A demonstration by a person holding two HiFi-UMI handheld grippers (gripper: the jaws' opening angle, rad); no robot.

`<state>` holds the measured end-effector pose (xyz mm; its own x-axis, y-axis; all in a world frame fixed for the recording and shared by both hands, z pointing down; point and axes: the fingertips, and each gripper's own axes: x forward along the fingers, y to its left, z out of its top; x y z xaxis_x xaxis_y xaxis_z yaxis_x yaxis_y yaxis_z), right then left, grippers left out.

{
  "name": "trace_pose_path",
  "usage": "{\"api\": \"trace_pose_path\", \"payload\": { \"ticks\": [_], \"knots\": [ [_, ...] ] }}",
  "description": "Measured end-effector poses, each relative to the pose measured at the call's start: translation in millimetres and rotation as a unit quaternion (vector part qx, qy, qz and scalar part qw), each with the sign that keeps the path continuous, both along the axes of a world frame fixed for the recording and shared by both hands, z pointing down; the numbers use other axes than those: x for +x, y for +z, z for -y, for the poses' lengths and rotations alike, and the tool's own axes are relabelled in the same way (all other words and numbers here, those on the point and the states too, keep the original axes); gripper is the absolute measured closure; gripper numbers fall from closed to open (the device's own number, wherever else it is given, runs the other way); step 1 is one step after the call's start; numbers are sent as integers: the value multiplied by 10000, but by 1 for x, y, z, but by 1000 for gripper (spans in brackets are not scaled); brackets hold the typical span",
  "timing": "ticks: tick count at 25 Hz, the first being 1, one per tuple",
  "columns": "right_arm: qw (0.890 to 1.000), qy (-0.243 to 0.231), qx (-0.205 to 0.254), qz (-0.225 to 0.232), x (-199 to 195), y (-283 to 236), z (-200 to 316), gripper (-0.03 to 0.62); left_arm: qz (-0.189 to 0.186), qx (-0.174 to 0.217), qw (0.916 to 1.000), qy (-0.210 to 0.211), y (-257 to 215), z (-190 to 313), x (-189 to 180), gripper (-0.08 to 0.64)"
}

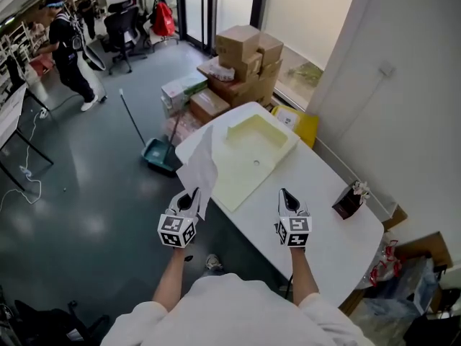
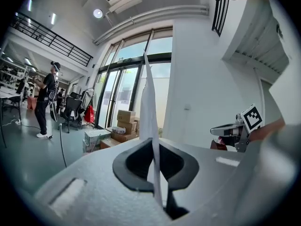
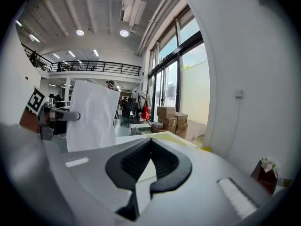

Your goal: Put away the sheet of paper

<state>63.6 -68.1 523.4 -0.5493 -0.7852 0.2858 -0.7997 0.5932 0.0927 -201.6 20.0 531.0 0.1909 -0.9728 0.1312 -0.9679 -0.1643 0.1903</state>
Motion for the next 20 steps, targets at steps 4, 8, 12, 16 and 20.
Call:
{"api": "trace_pose_path", "payload": {
  "ticks": [4,8,12,16,20],
  "knots": [
    [9998,167,53,-12,-23,-5,36,590,2,59,9998,191,-5,45,-25,558],
    [9994,334,93,-12,-39,-5,65,589,11,104,9993,367,-4,84,-44,558],
    [9988,472,132,-46,-47,-3,84,589,12,204,9984,532,-7,116,-55,558],
    [9984,553,99,-115,-53,1,94,590,-20,290,9974,660,-12,137,-60,558],
    [9982,570,17,-160,-50,10,96,589,-53,293,9971,700,-10,146,-58,558]
  ]
}}
